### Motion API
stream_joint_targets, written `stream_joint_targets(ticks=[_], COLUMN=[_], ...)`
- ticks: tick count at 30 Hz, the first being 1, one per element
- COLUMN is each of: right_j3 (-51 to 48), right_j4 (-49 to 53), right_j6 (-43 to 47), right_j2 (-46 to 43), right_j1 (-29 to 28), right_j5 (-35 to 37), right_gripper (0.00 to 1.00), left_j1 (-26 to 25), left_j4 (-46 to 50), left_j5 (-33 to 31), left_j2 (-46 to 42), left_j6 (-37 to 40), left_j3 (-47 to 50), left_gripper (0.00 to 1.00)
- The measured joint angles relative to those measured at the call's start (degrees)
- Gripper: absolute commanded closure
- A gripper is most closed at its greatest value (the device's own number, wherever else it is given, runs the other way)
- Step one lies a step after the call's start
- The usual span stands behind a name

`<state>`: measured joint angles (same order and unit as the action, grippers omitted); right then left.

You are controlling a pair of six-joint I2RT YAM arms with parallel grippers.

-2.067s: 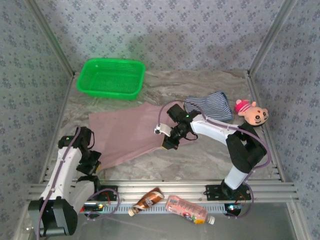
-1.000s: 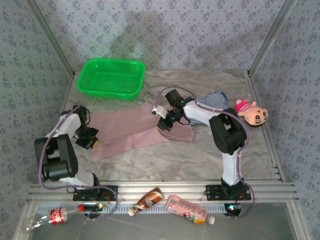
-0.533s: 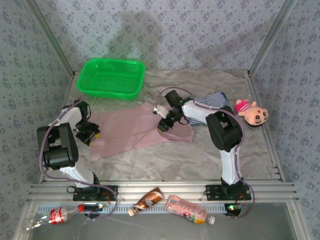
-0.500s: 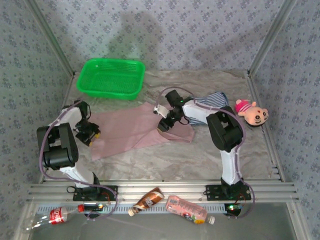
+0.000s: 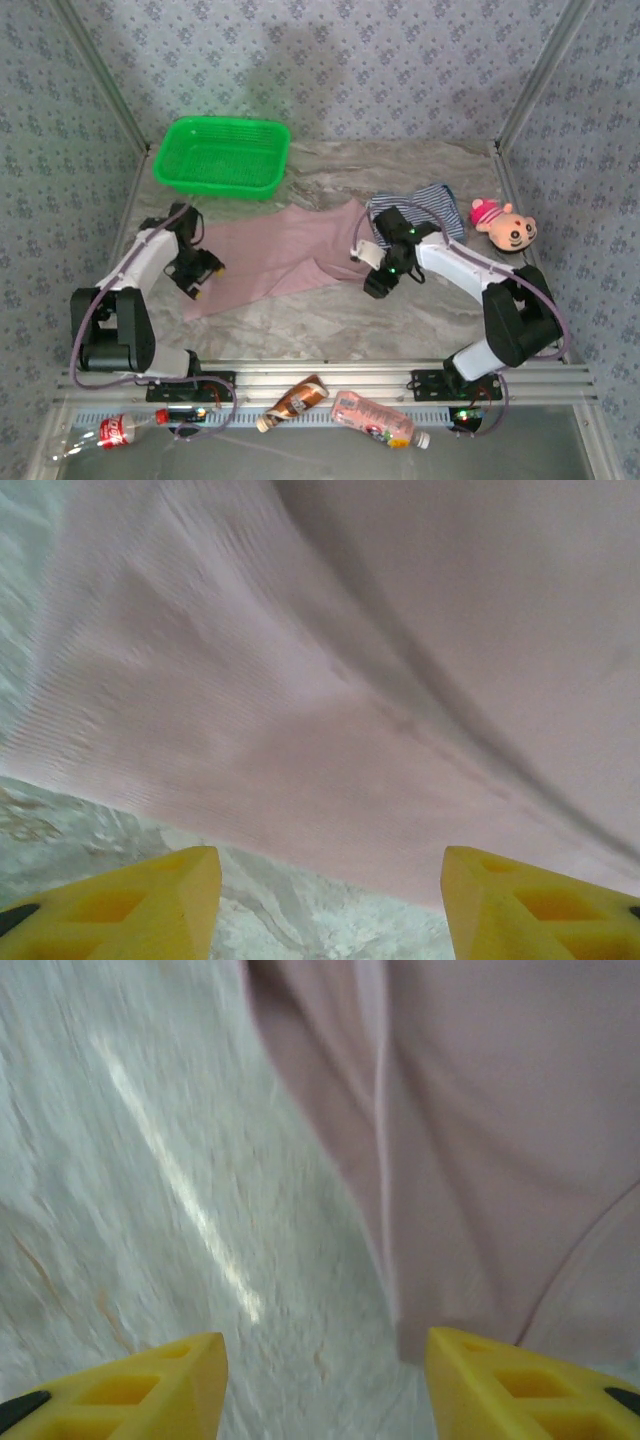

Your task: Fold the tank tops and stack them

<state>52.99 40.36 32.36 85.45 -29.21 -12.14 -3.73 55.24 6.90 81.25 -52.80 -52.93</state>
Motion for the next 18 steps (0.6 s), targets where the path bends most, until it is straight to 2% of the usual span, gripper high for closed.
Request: stream_joint_targets(ticks=[4,10,12,16,18], right_j3=[-4.50,-7.87,-7.87,-7.85,-7.82], right_j4=[-1.68,-9.99,-12.87,-17.14,-18.18], right_j6=[4.68,9.14,9.90,11.15,11.39], right_j2=[-0.39,-0.13,0.48,2.05,2.51], right_j1=[0.11,0.00,-0.17,-0.46,-0.44], right_j5=[4.39,11.85,13.57,15.65,16.09], right_gripper=[0.43,0.45,0.50,0.72,0.79], left_j1=[-3.23,-3.78,-3.78,-3.67,-3.48], left_j4=[-0.96,-3.30,-3.80,-4.50,-4.50], left_j5=[1.49,1.68,1.68,1.62,1.42], left_j2=[1.29,2.47,2.84,3.43,3.78], left_j6=[-1.79,-2.34,-2.14,-1.51,-1.05], left_j3=[2.10,4.48,5.42,7.56,7.89], left_gripper=[0.40,0.40,0.40,0.40,0.40])
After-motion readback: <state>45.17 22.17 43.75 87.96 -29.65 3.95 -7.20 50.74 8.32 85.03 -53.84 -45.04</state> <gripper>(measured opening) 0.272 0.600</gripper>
